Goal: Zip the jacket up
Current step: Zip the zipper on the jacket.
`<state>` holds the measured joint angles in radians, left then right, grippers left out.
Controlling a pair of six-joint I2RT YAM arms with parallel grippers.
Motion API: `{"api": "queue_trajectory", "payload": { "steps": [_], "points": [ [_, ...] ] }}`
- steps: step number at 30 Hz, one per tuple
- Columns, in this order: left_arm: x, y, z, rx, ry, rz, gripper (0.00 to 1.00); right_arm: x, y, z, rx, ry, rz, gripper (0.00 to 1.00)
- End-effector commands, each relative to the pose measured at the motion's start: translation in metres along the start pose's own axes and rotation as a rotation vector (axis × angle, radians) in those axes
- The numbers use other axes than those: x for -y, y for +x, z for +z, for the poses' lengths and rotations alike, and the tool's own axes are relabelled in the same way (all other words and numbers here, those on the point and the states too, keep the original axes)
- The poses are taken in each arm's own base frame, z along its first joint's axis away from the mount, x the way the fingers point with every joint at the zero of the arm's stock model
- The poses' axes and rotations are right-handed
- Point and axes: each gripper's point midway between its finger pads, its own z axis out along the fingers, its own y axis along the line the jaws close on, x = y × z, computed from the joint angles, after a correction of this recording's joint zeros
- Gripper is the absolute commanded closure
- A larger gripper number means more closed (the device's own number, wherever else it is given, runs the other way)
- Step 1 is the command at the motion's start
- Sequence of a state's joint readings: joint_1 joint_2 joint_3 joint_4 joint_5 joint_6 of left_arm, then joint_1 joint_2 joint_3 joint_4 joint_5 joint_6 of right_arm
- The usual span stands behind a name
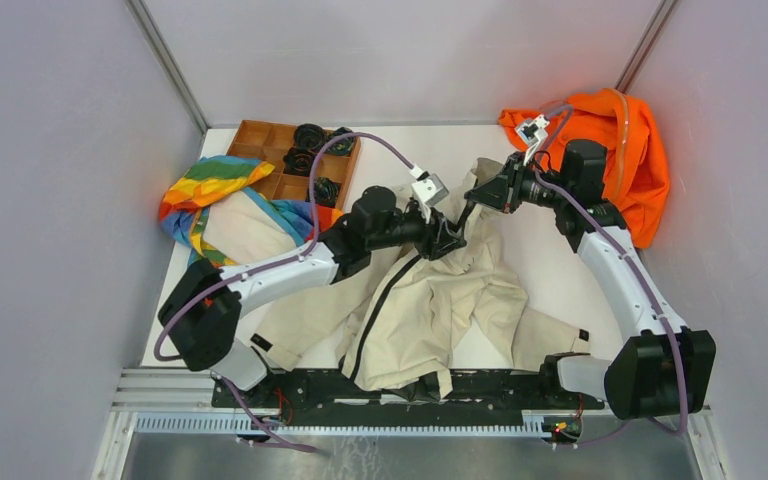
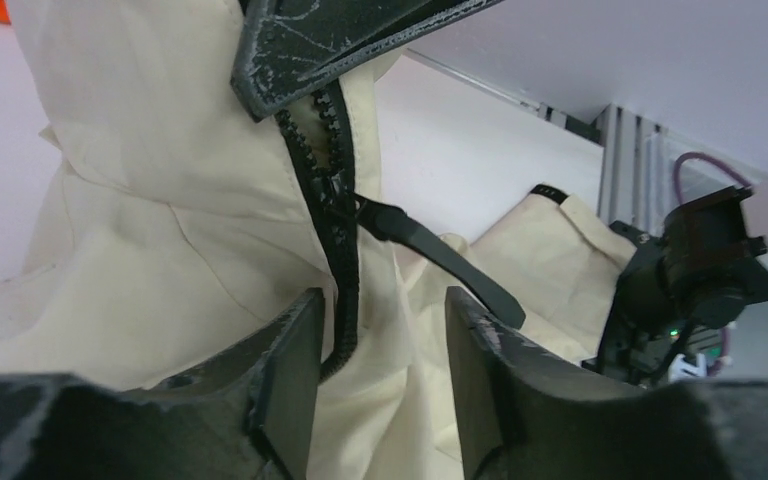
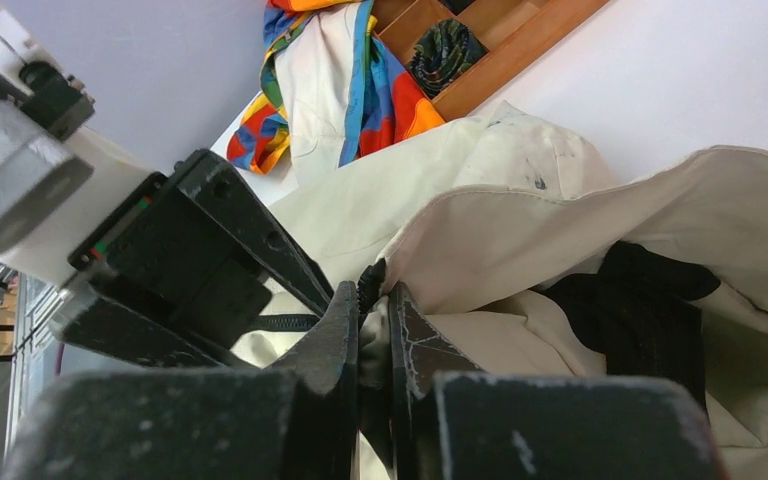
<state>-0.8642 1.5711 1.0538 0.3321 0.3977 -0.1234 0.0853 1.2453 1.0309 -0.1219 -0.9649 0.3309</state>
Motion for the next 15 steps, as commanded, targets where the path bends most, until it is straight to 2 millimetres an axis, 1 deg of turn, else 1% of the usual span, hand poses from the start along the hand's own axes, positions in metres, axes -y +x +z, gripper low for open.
{"api": "queue_trajectory", "payload": {
  "steps": [1, 4, 6, 11, 15],
  "points": [
    [0.013, -0.046, -0.029, 0.143, 0.045, -0.164, 0.42, -0.017, -0.019, -0.002, 0.039, -0.052, -0.098, 1.00],
    [0.011, -0.052, -0.043, 0.146, 0.067, -0.319, 0.40, -0.018, -0.021, -0.003, 0.043, -0.053, -0.116, 1.00],
    [0.014, -0.055, -0.048, 0.131, 0.110, -0.422, 0.39, -0.019, -0.021, -0.003, 0.044, -0.055, -0.125, 1.00],
    [0.033, -0.059, -0.050, 0.073, 0.244, -0.606, 0.38, -0.019, -0.022, -0.004, 0.044, -0.055, -0.140, 1.00],
    [0.039, -0.054, -0.049, 0.026, 0.273, -0.693, 0.38, -0.020, -0.023, -0.004, 0.046, -0.056, -0.151, 1.00]
  ]
}}
